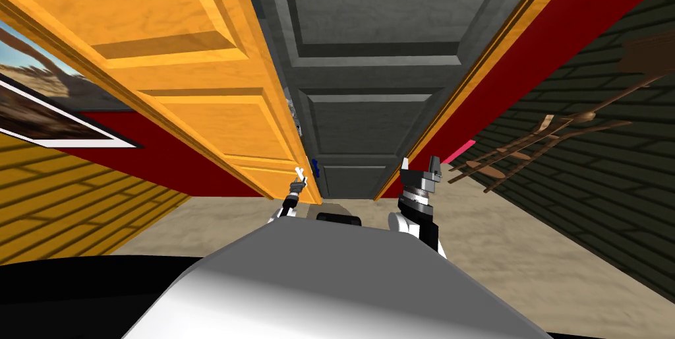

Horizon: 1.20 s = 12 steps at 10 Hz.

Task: Pull the door open

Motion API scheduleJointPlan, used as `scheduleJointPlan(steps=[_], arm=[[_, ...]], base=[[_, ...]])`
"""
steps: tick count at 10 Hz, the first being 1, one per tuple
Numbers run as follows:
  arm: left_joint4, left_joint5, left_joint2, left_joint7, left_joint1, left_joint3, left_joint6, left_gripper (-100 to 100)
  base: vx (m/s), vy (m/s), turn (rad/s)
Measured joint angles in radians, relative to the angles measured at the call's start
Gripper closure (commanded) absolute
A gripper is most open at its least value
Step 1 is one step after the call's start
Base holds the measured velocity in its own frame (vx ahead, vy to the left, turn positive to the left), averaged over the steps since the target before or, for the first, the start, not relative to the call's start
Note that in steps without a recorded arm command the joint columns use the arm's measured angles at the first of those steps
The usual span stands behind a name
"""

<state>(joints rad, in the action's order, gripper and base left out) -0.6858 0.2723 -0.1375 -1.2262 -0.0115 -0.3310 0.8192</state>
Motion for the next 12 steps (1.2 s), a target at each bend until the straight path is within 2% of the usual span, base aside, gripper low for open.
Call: scheduleJointPlan(steps=[1,2,4,5,6,7,8,9,10,11,12], arm=[[-0.012,0.002,0.001,0.004,0.015,0.003,-0.005,100],[0.021,-0.006,-0.011,0.008,0.002,-0.005,0.013,100],[-0.008,-0.008,-0.009,0.017,0.025,-0.006,-0.001,100],[0.010,-0.015,-0.017,0.026,0.021,-0.009,0.006,100],[0.002,-0.018,-0.017,0.034,0.027,-0.010,0.004,100],[-0.025,-0.016,-0.014,0.042,0.043,-0.006,-0.011,100],[-0.025,-0.023,-0.014,0.054,0.048,-0.007,-0.010,100],[-0.003,-0.033,-0.018,0.062,0.043,-0.014,0.004,100],[0.019,-0.037,-0.031,0.073,0.040,-0.015,0.011,100],[-0.020,-0.034,-0.029,0.086,0.068,-0.009,-0.010,100],[-0.029,-0.040,-0.028,0.101,0.076,-0.008,-0.019,100]], base=[[-0.105,0.010,0.062],[-0.102,0.020,0.039],[-0.044,0.007,0.014],[-0.064,0.001,0.009],[-0.040,0.002,0.011],[-0.095,0.010,0.028],[-0.135,-0.014,0.023],[-0.098,-0.016,0.021],[-0.044,0.003,0.005],[-0.100,0.014,0.031],[-0.135,0.013,-0.001]])
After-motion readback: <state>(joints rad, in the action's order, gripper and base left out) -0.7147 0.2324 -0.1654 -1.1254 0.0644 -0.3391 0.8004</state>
